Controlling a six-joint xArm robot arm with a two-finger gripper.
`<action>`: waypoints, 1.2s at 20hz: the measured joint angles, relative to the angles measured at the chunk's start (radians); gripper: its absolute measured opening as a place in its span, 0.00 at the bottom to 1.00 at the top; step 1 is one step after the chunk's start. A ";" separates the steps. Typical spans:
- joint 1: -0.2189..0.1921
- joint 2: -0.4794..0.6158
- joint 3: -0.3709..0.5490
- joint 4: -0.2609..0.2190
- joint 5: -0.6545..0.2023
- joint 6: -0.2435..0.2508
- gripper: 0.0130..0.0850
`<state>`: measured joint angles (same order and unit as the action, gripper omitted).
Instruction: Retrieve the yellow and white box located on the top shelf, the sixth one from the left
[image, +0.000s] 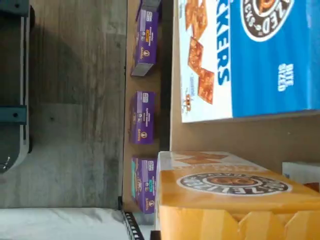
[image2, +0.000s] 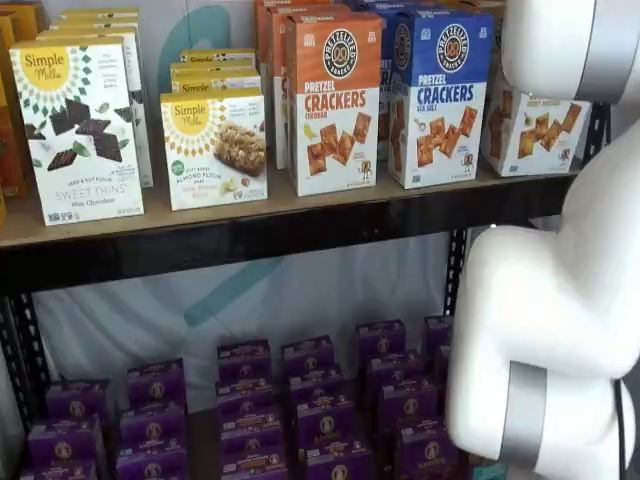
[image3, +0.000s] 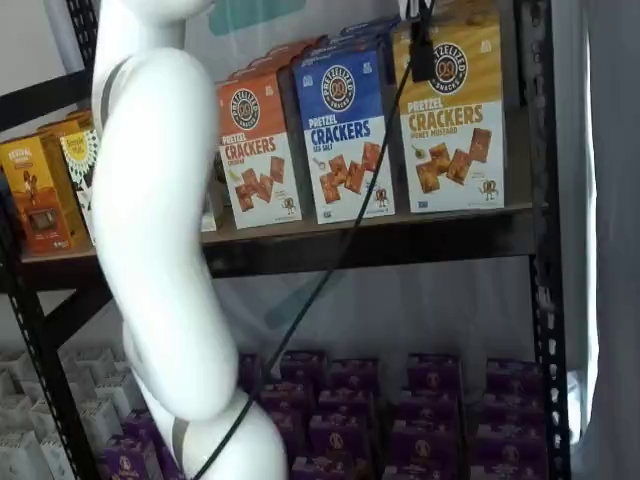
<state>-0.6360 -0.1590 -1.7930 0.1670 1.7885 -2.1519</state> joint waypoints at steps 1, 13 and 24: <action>-0.007 -0.007 0.004 0.001 0.005 -0.007 0.67; -0.095 -0.113 0.069 0.054 0.110 -0.058 0.67; -0.060 -0.336 0.292 0.009 0.078 -0.048 0.67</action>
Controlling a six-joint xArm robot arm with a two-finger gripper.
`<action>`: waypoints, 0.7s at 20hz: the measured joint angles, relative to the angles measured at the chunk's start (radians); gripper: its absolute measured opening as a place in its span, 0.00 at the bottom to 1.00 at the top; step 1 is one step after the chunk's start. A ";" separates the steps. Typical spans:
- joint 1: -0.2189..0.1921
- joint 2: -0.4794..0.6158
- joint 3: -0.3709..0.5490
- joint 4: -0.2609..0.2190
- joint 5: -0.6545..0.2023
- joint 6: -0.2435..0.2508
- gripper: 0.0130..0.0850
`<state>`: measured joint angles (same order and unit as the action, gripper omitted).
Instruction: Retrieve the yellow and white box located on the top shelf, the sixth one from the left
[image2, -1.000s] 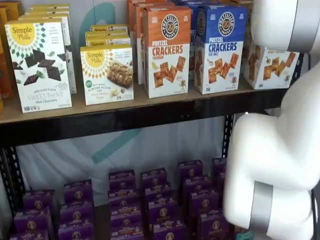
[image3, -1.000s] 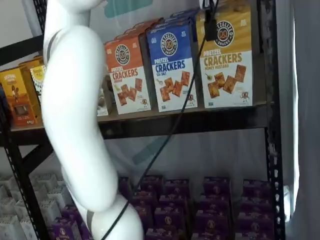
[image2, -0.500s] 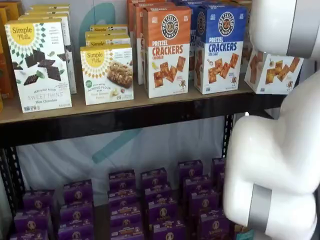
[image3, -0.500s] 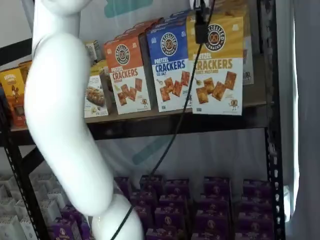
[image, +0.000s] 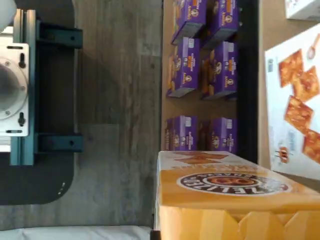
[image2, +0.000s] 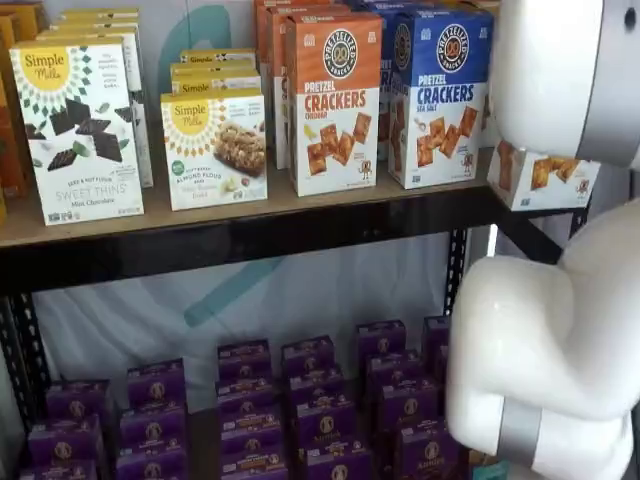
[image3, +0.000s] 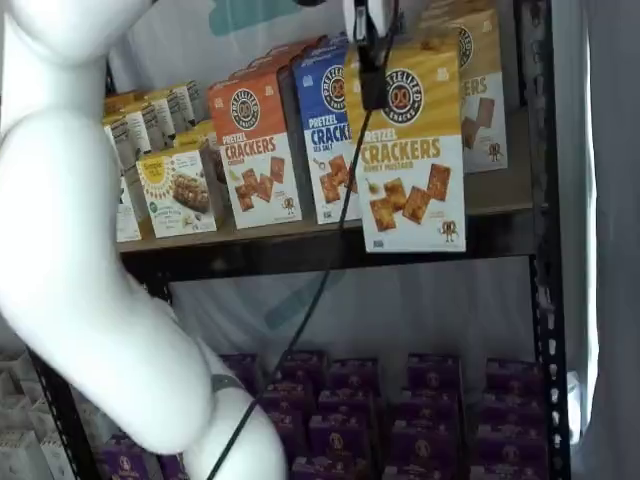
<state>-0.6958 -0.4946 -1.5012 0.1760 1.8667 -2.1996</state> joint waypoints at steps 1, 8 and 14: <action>0.007 -0.014 0.016 -0.008 -0.002 0.003 0.67; 0.034 -0.086 0.101 -0.030 -0.009 0.022 0.67; 0.051 -0.124 0.147 -0.037 -0.013 0.035 0.67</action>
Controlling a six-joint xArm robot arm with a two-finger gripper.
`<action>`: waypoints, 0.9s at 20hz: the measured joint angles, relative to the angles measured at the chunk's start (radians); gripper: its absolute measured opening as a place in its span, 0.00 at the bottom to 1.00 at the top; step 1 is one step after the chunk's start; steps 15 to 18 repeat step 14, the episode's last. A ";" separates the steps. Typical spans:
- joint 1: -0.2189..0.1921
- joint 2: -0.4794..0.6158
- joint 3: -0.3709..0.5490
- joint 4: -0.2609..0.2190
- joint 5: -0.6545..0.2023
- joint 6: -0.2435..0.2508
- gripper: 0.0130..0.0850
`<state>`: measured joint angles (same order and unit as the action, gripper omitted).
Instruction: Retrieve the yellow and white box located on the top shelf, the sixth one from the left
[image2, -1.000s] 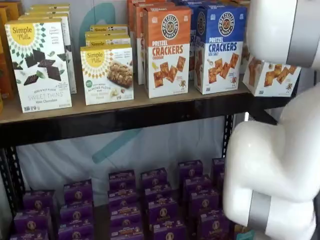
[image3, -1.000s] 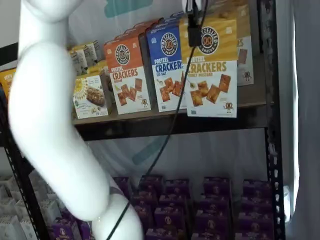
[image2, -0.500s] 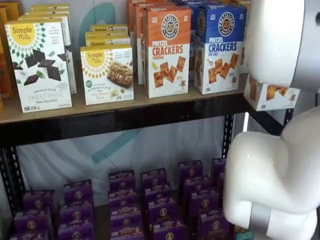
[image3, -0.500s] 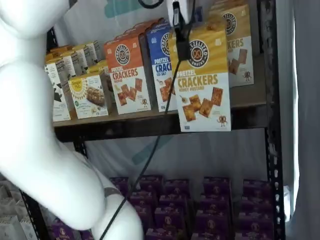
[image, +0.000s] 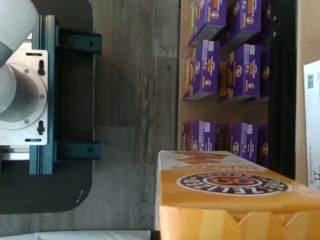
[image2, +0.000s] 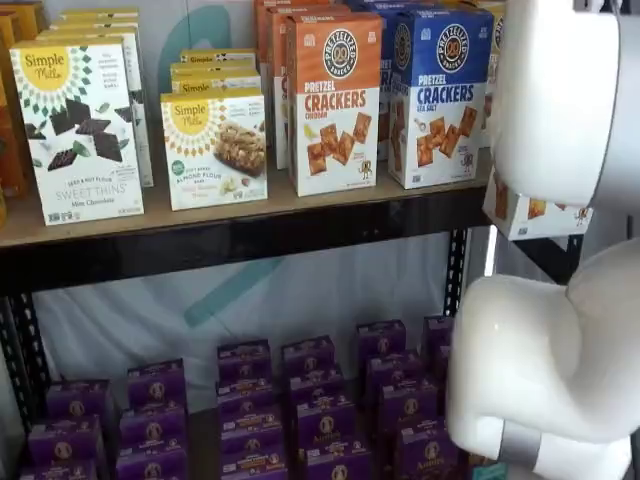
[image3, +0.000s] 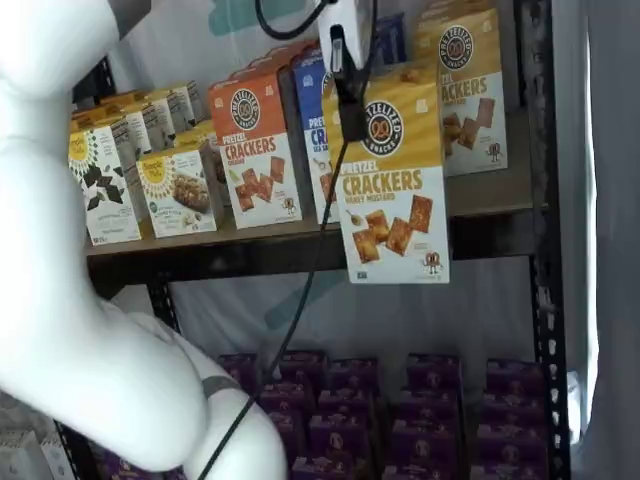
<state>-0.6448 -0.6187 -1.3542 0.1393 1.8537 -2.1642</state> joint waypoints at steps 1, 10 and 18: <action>0.005 -0.006 0.008 -0.003 -0.002 0.004 0.67; 0.047 -0.055 0.072 -0.021 -0.018 0.037 0.67; 0.058 -0.070 0.093 -0.025 -0.029 0.046 0.67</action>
